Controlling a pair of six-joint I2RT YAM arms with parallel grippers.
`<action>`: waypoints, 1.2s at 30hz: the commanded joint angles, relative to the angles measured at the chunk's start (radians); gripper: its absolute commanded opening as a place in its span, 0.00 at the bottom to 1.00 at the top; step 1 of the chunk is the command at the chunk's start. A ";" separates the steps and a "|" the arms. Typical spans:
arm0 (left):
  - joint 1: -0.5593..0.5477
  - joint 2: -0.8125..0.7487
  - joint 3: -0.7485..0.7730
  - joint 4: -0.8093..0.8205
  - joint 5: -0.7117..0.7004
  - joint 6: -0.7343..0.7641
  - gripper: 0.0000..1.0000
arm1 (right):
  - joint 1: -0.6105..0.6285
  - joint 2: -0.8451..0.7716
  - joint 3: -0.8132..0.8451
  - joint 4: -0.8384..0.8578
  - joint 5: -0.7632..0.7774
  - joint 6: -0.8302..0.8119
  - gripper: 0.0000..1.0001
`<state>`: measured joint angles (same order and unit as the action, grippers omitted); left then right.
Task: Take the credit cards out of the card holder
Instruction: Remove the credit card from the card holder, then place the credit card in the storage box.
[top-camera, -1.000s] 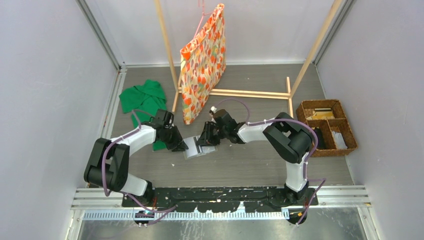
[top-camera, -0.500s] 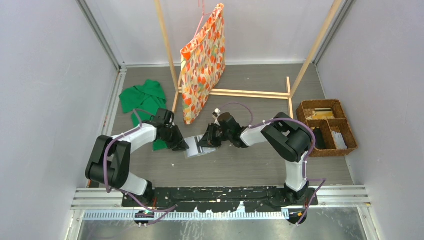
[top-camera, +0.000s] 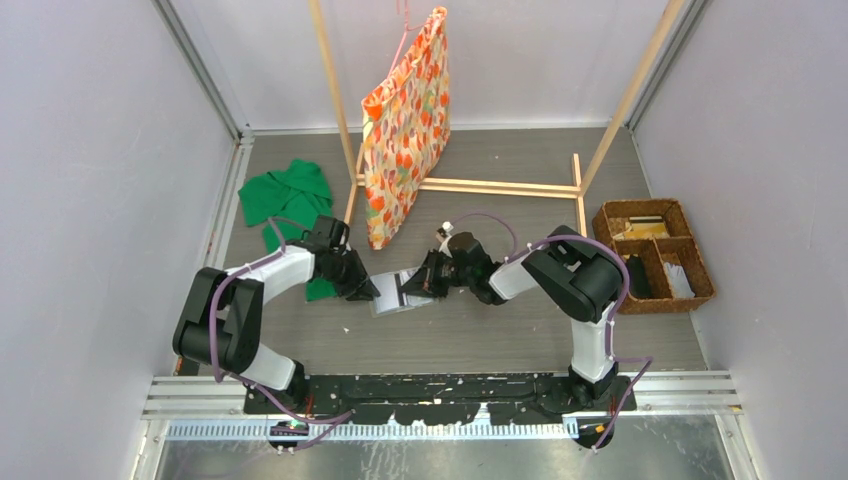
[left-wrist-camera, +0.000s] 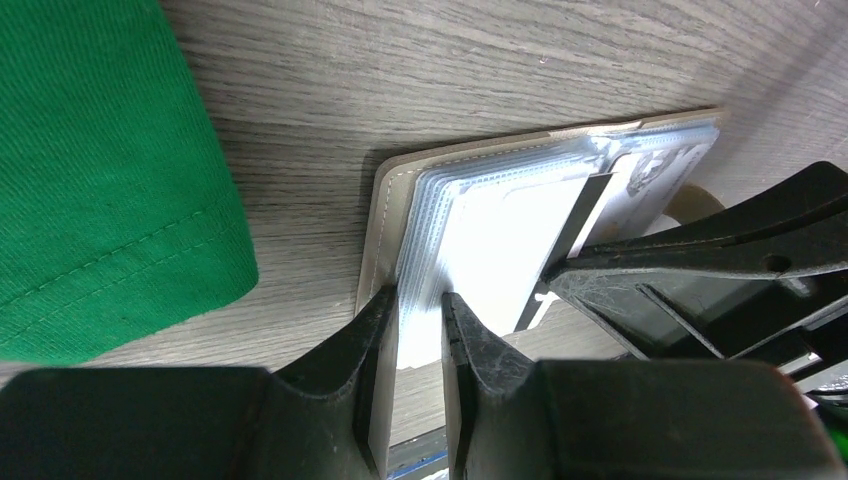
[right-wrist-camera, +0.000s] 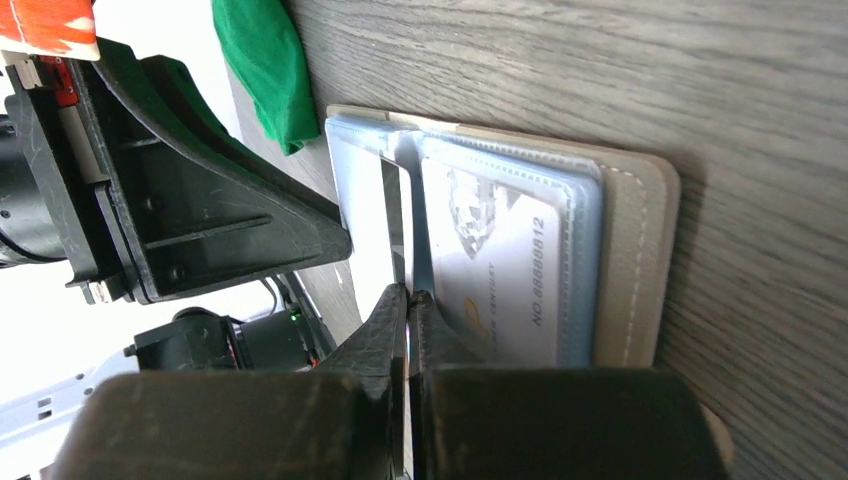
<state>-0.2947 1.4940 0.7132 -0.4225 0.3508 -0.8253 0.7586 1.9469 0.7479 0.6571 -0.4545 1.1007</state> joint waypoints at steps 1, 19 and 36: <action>-0.003 0.031 -0.015 -0.023 -0.102 0.039 0.22 | -0.022 -0.008 -0.046 0.011 0.032 -0.006 0.01; -0.003 -0.107 0.033 -0.125 -0.092 0.041 0.23 | -0.092 -0.352 -0.065 -0.471 0.062 -0.230 0.01; -0.001 -0.222 0.119 -0.279 -0.145 0.074 0.25 | 0.207 -0.239 0.680 -1.835 1.377 -0.148 0.01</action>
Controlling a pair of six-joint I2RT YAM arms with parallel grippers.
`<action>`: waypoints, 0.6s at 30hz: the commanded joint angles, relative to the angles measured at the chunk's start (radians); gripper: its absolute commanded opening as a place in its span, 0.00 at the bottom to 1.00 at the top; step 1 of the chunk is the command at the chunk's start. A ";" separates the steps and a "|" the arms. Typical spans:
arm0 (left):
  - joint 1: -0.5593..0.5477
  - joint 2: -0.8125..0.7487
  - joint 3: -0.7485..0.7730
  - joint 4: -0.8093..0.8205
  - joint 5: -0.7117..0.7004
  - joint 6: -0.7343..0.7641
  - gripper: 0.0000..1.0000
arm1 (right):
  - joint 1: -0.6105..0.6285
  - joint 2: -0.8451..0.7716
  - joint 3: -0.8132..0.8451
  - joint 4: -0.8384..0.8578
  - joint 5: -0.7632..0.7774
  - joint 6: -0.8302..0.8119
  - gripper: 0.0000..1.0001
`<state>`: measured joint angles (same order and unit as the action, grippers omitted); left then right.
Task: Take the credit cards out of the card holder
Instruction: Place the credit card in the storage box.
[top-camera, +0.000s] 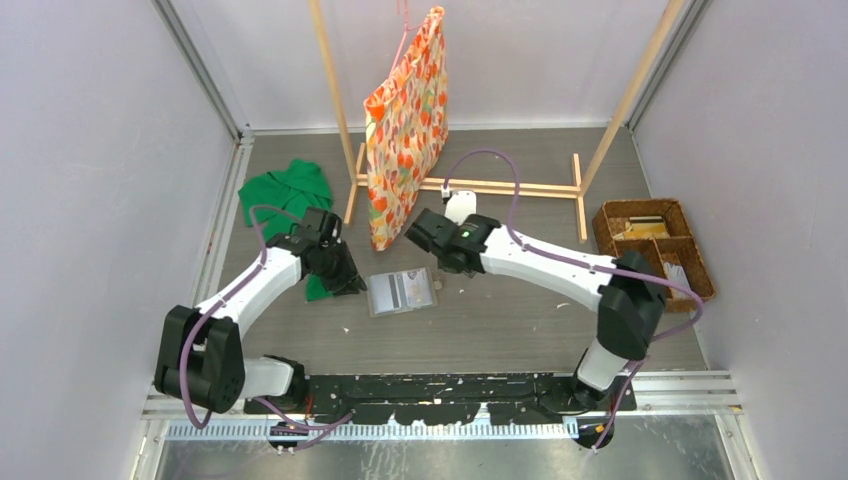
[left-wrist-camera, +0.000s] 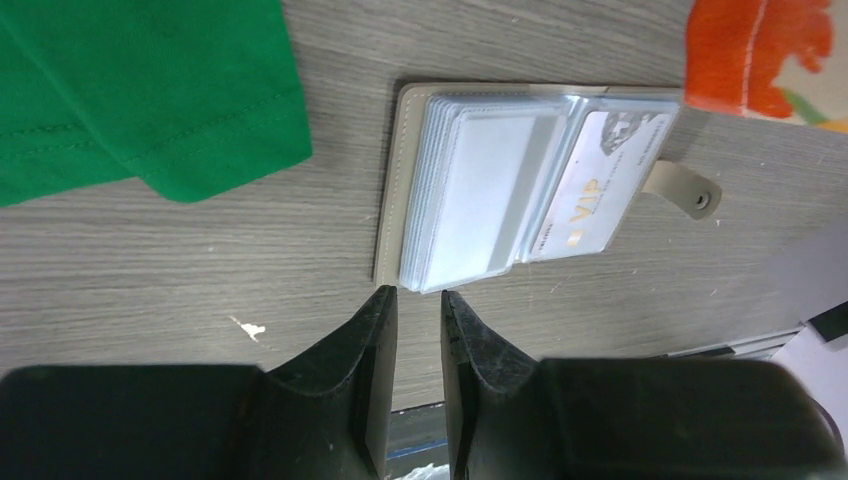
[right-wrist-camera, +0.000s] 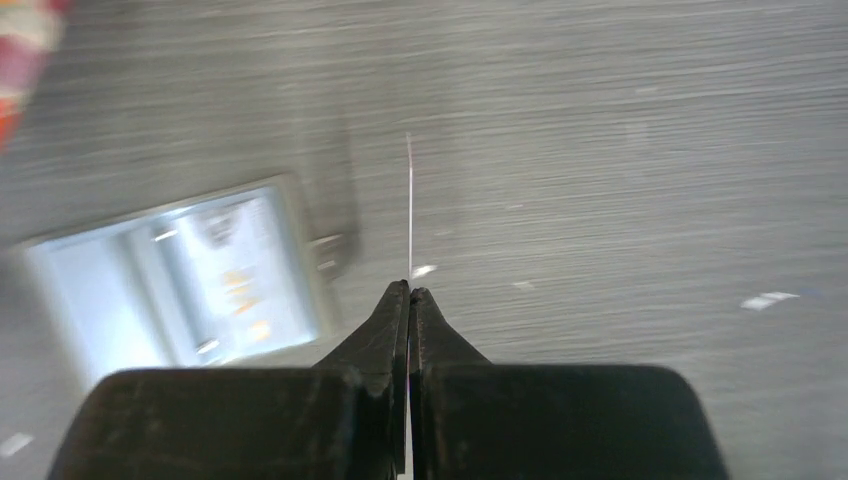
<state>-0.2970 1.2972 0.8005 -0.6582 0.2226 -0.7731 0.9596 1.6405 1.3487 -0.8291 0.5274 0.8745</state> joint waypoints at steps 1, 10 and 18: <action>0.001 -0.024 0.034 -0.045 -0.018 0.023 0.24 | 0.005 0.083 0.093 -0.384 0.436 0.095 0.01; 0.001 -0.028 0.044 -0.045 -0.046 0.023 0.24 | -0.020 0.225 0.229 -0.716 0.683 0.258 0.00; 0.001 0.007 0.071 -0.047 -0.032 0.037 0.24 | -0.152 0.170 0.170 -0.828 0.795 0.343 0.01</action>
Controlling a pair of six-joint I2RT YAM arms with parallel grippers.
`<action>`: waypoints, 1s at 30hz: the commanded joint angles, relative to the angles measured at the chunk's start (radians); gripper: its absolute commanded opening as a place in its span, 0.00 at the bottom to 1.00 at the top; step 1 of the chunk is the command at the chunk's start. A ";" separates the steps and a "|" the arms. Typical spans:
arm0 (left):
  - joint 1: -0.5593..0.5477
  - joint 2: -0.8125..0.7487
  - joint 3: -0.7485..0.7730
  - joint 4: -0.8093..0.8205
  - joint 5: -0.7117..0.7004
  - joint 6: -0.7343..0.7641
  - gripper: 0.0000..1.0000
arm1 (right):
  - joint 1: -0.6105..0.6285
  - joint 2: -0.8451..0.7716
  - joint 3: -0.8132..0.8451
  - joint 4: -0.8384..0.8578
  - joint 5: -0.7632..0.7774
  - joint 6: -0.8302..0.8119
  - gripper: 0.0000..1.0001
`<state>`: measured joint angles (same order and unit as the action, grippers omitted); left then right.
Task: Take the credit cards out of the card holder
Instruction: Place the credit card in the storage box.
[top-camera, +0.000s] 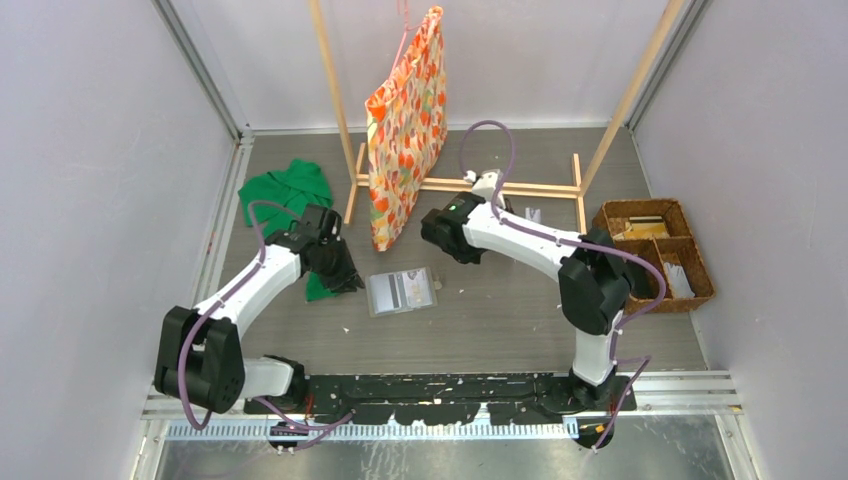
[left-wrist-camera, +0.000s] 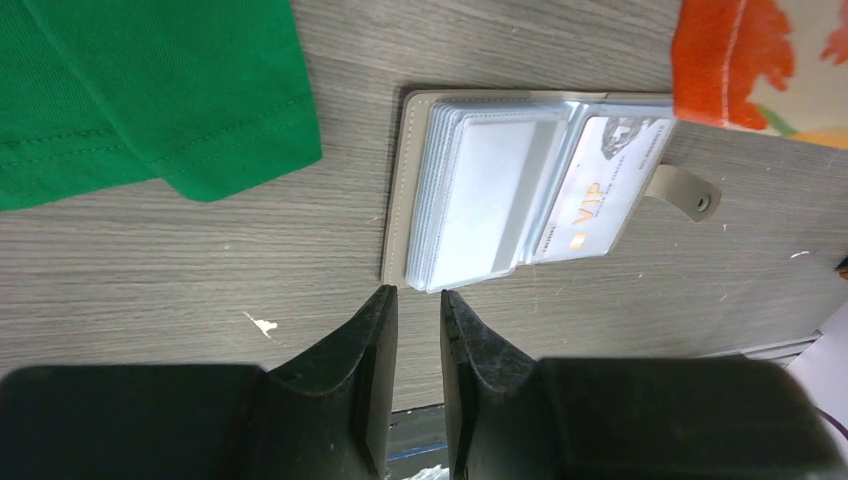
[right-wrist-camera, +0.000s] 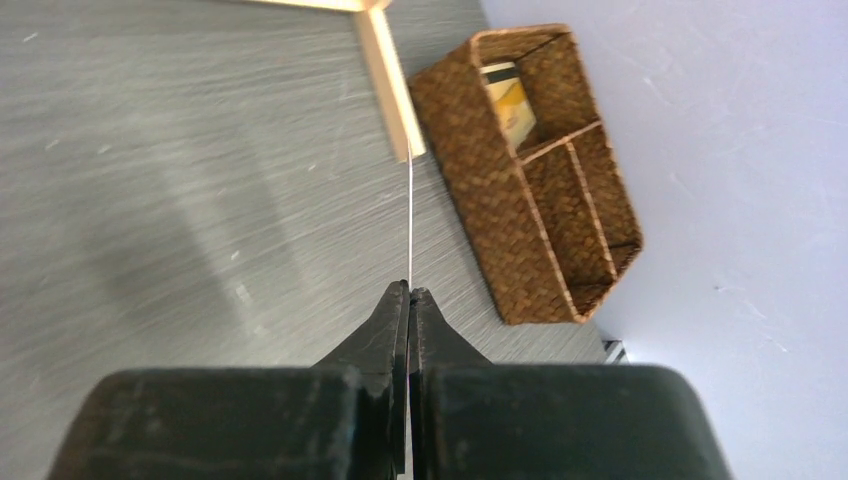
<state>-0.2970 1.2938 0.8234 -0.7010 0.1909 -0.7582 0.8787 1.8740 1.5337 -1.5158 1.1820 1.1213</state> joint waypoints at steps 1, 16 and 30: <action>0.001 0.015 0.053 -0.007 0.001 0.025 0.24 | -0.105 -0.075 -0.028 -0.150 0.159 0.092 0.00; 0.001 0.071 0.133 -0.031 0.031 0.052 0.23 | -0.473 -0.220 -0.306 -0.021 0.384 -0.057 0.01; 0.001 0.109 0.193 -0.091 0.156 0.134 0.23 | -0.798 -0.056 -0.313 -0.209 0.561 0.285 0.01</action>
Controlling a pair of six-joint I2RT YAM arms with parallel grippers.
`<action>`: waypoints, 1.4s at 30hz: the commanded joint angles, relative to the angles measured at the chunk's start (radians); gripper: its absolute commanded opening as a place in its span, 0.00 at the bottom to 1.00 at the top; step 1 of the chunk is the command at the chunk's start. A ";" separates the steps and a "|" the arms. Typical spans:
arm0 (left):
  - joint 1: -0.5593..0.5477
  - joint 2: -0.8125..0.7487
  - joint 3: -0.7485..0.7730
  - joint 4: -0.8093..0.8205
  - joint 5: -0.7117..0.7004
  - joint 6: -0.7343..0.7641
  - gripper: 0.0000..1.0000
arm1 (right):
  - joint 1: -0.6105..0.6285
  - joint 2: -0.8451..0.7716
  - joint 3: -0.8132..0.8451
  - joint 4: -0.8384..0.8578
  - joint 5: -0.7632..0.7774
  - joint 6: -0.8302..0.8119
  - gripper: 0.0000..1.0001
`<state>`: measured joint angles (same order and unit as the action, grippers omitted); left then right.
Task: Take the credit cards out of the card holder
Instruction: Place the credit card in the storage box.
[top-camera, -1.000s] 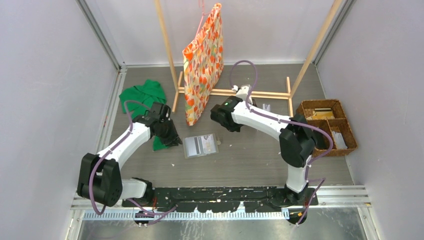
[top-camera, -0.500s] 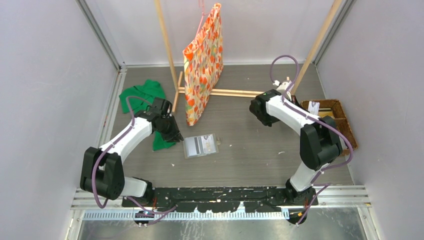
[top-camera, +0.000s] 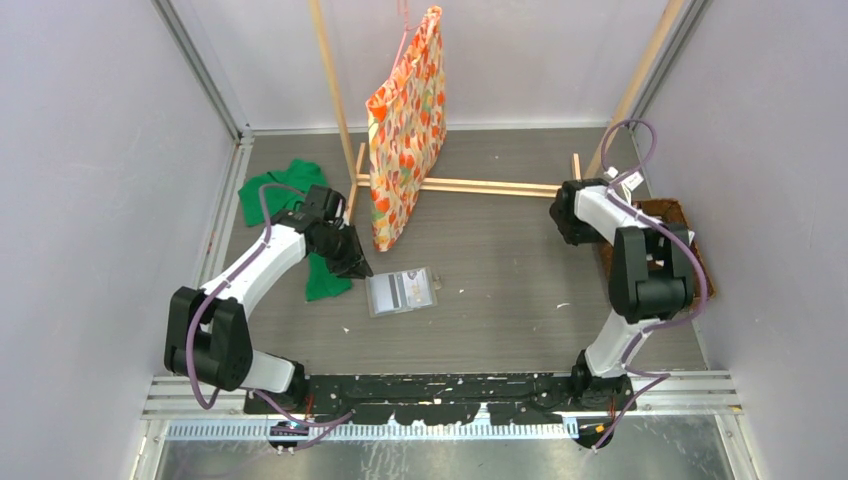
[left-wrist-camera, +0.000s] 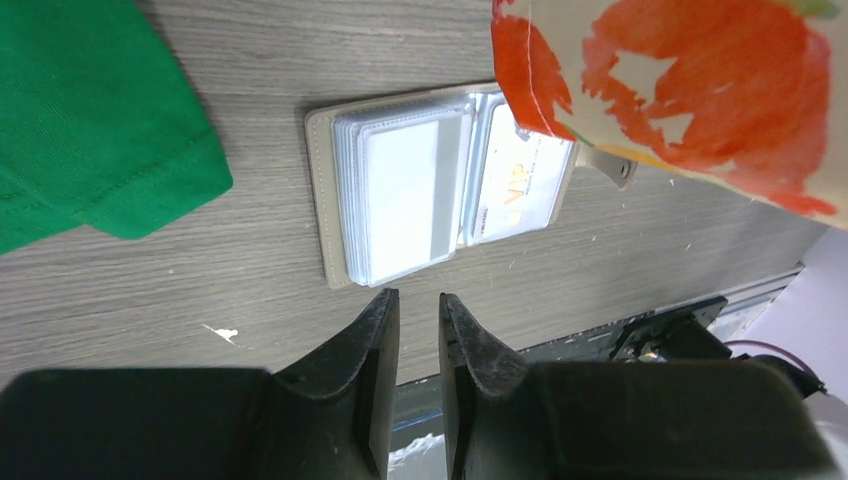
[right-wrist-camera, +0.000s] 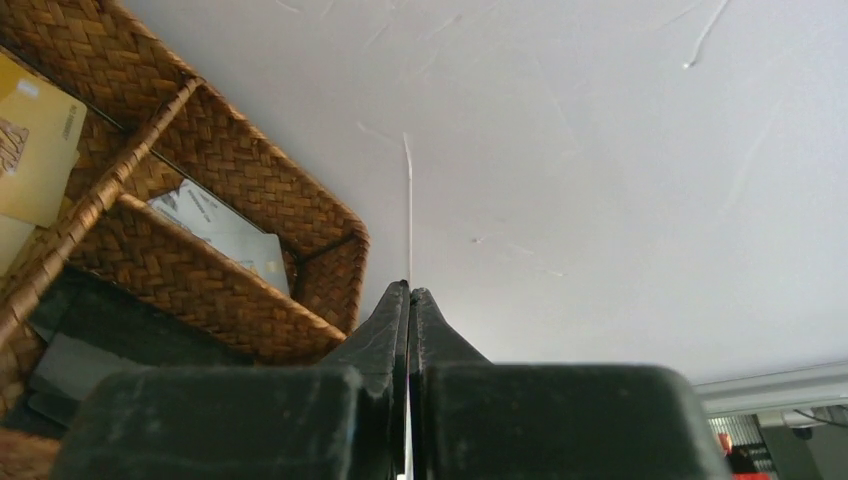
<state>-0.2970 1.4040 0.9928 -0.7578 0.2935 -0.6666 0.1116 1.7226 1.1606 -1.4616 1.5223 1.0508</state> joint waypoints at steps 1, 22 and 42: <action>0.001 -0.002 0.020 -0.035 0.057 0.045 0.23 | -0.038 0.128 0.061 -0.268 0.225 0.374 0.01; 0.001 -0.014 -0.041 0.012 0.102 0.046 0.23 | -0.269 0.333 0.085 -0.269 0.253 0.496 0.01; 0.001 -0.030 -0.062 0.032 0.100 0.035 0.23 | -0.241 0.395 0.133 -0.269 0.223 0.476 0.17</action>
<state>-0.2970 1.4040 0.9390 -0.7494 0.3775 -0.6380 -0.1375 2.1170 1.2541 -1.5719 1.5433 1.4944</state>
